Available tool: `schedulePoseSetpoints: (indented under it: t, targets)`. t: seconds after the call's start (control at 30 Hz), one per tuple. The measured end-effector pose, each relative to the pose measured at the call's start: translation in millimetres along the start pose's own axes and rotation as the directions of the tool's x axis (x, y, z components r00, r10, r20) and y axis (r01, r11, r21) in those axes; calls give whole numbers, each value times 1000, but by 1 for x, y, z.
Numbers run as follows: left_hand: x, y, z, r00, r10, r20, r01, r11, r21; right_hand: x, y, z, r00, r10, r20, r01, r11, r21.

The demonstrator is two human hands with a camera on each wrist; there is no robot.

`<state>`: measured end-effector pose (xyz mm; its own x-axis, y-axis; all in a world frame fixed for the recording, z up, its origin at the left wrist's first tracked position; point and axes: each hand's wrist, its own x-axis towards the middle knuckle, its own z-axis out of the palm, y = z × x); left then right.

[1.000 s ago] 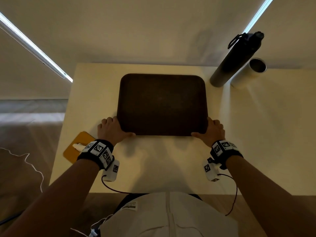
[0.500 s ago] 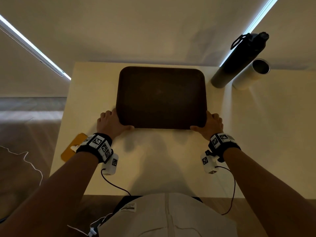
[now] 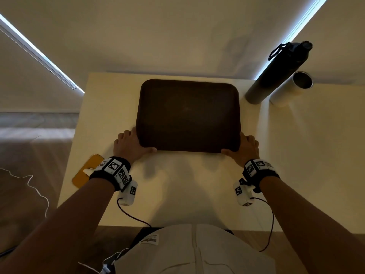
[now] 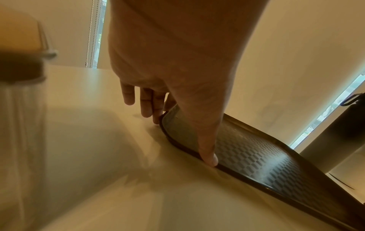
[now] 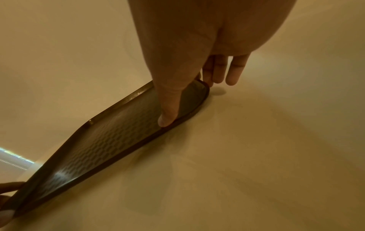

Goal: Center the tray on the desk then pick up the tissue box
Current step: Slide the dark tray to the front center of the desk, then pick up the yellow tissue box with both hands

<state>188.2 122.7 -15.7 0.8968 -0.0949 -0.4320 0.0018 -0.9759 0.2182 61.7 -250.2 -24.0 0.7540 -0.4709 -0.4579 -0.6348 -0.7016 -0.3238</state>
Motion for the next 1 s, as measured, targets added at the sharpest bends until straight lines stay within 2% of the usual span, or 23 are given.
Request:
schedulePoseSetpoints:
  t: [0.17, 0.27, 0.33, 0.37, 0.43, 0.57, 0.63, 0.73, 0.87, 1.0]
  targets:
    - [-10, 2, -8, 1000, 17, 15, -17, 1000, 5, -3, -2, -11, 999, -28, 23, 29, 998, -48]
    - [-30, -2, -22, 993, 101, -59, -105, 991, -82, -10, -13, -19, 988, -151, -24, 151, 988, -34]
    - [-51, -13, -30, 975, 166, -151, -191, 967, -170, -18, -28, -20, 958, -283, -40, 283, 959, -7]
    - [-64, -21, -34, 964, 182, -196, -222, 954, -204, -23, -38, -18, 930, -366, -27, 366, 930, 11]
    - [-93, -41, -35, 945, 170, -280, -242, 938, -249, -34, -59, -8, 842, -535, 67, 530, 845, 73]
    - [-141, -94, -33, 942, 63, -330, -170, 937, -305, -64, -117, 20, 608, -726, 321, 711, 678, 187]
    - [-155, -125, -33, 947, 35, -319, -144, 935, -323, -82, -151, 37, 537, -754, 379, 740, 636, 217]
    - [-165, -163, -35, 976, 50, -211, -122, 931, -345, -104, -199, 69, 486, -759, 434, 767, 608, 206]
    - [-153, -191, -46, 997, 70, 10, -62, 932, -358, -119, -250, 111, 474, -706, 526, 769, 623, 143]
    - [-115, -218, -46, 971, 214, 106, -171, 933, -318, -126, -280, 138, 507, -660, 554, 734, 668, 124]
